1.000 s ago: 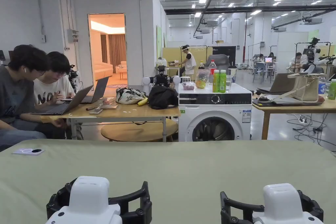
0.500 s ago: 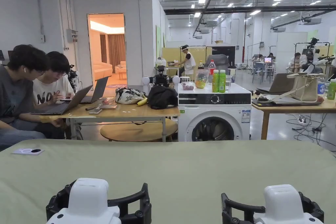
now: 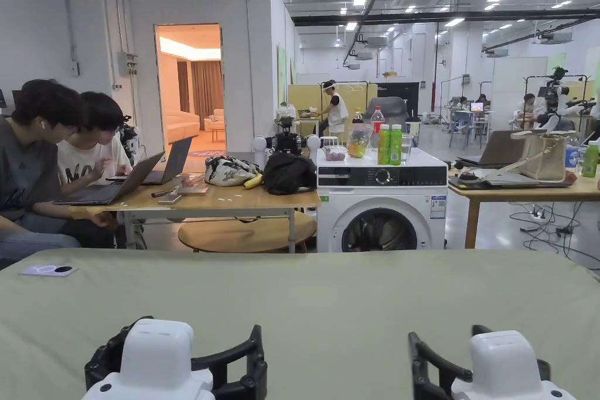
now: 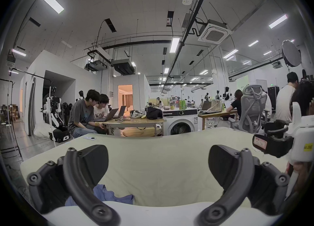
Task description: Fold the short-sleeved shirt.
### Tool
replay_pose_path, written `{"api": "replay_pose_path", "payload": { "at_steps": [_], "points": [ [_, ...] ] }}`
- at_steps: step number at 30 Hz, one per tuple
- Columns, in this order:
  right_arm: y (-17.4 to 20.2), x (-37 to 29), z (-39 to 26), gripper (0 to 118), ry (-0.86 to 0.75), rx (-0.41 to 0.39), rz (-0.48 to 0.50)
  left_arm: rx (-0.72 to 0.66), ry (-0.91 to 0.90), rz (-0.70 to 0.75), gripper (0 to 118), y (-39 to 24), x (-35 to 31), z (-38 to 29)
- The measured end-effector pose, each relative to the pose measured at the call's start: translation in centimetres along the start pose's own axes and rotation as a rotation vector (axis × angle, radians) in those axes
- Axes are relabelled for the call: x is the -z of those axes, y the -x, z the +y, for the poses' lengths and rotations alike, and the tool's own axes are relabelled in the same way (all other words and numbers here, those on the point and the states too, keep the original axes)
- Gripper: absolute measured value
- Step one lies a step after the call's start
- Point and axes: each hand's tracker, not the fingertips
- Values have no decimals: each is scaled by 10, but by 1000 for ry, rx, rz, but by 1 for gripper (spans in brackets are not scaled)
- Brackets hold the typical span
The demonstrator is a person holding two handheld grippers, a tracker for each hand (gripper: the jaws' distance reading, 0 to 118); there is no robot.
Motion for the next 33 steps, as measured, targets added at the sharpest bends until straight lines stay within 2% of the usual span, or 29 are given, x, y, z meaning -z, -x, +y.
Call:
{"api": "replay_pose_path", "payload": {
  "at_steps": [1, 2, 3, 4, 12, 17, 22, 26, 31, 33],
  "points": [
    [1, 0, -1, 38, 4, -11, -9, 2, -5, -12, 90, 0, -1, 0],
    [1, 1, -1, 19, 9, -12, -11, 4, -4, -20, 54, 0, -2, 0],
    [0, 2, -2, 5, 14, -4, -12, 9, 6, -24, 5, 0, 0, 1],
    [-1, 1, -3, 0, 17, 9, -8, 16, 23, -31, 0, 0, 3, 1],
    [-8, 4, -7, 0, 46, 50, -23, -12, 32, -32, 0, 1, 2, -1],
    [5, 13, -5, 0, 49, 65, 22, 28, 28, 20, 0, 10, -7, 2],
    [53, 26, 0, 0, 31, 47, 187, 6, 47, 138, 0, 48, -30, 0],
    [90, 36, 0, 0, 29, 49, 275, 16, 59, 214, 0, 70, -49, 2],
    [114, 44, -4, 0, 51, 73, 338, 18, 73, 242, 0, 86, -56, 1],
    [117, 44, -8, 0, 58, 75, 358, -48, 98, 224, 0, 97, -54, -3]
  ]
}}
